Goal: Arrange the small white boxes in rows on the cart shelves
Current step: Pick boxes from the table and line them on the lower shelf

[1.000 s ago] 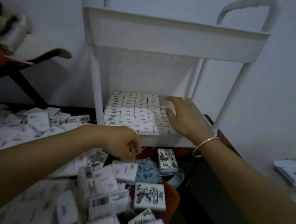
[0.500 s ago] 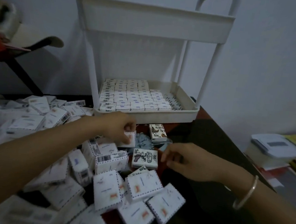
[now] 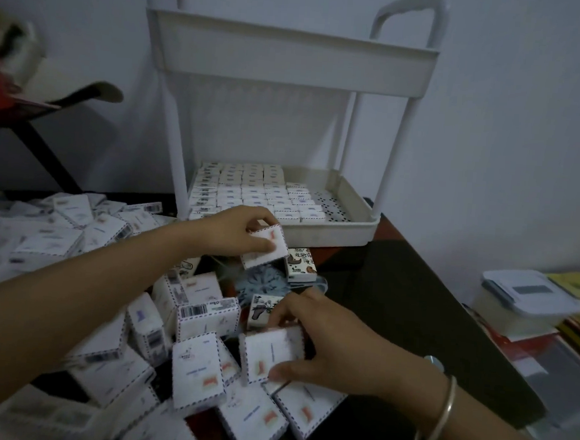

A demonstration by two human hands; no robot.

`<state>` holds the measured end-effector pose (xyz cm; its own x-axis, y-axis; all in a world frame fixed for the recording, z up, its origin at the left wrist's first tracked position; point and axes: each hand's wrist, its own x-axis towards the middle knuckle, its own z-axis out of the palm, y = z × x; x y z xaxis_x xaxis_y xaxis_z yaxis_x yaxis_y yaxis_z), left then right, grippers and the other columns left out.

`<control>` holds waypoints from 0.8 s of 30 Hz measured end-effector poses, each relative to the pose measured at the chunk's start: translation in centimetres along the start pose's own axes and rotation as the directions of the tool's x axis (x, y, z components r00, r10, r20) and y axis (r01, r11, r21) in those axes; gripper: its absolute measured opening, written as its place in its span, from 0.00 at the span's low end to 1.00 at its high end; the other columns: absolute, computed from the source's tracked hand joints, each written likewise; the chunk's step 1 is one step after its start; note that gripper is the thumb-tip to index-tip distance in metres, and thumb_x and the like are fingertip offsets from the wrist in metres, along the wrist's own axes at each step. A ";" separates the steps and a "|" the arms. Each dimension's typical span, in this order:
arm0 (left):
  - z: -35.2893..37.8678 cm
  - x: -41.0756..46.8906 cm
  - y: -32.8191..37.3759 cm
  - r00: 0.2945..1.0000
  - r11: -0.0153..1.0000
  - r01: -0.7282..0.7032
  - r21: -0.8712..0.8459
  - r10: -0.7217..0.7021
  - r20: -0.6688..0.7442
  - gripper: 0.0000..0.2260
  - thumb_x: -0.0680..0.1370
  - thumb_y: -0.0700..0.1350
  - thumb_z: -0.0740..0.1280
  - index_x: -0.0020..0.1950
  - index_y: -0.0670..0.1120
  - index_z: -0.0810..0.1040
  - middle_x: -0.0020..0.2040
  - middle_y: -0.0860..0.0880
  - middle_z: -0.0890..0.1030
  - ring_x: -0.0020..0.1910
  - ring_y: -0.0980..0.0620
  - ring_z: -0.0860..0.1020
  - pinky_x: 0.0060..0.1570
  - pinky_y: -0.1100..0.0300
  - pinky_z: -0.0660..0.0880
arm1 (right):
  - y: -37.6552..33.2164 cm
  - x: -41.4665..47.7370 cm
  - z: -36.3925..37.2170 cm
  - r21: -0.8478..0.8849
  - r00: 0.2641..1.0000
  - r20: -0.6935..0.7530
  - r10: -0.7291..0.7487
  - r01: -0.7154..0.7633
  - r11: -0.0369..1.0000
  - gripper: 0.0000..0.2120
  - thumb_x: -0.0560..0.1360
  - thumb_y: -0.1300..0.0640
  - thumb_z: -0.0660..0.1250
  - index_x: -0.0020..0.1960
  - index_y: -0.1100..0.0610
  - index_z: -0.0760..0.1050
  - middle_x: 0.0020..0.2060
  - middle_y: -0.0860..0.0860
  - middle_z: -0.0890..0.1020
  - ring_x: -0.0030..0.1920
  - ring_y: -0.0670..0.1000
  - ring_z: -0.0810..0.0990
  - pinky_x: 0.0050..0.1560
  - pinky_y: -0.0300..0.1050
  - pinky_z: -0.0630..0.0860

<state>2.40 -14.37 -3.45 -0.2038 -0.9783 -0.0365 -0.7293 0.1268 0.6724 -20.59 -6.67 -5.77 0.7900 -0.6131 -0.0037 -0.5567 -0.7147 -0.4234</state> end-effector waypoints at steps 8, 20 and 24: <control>-0.9 3.6 0.2 0.998 0.950 0.040 -0.309 -0.053 -0.035 0.14 0.78 0.42 0.67 0.59 0.58 0.78 0.54 0.53 0.82 0.45 0.59 0.82 0.35 0.69 0.76 | 3.6 1.2 -2.6 0.153 0.997 -0.064 0.048 -0.038 0.988 0.28 0.74 0.49 0.69 0.69 0.36 0.62 0.63 0.40 0.70 0.63 0.40 0.71 0.61 0.44 0.75; -3.7 16.0 1.2 0.815 0.948 -0.124 -0.292 -0.070 -0.576 0.11 0.72 0.43 0.74 0.47 0.54 0.74 0.46 0.53 0.81 0.44 0.56 0.79 0.41 0.66 0.76 | 8.9 10.9 -8.3 0.420 0.855 -0.403 0.326 -0.143 0.896 0.23 0.66 0.41 0.74 0.54 0.47 0.68 0.50 0.45 0.79 0.48 0.46 0.81 0.49 0.52 0.80; -3.5 19.8 0.6 0.826 0.986 -0.069 -0.149 -0.027 -0.564 0.12 0.72 0.43 0.73 0.50 0.52 0.72 0.49 0.51 0.81 0.46 0.53 0.79 0.44 0.62 0.76 | 11.0 12.7 -9.5 0.407 0.819 -0.473 0.324 -0.123 0.905 0.22 0.67 0.40 0.72 0.57 0.44 0.70 0.46 0.46 0.82 0.44 0.44 0.81 0.48 0.51 0.80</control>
<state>0.18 -34.22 -1.21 0.2195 -0.9034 0.3683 -0.6083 0.1684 0.7757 -19.08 -25.48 -1.89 0.3450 -0.8932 0.2884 -0.4963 -0.4344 -0.7516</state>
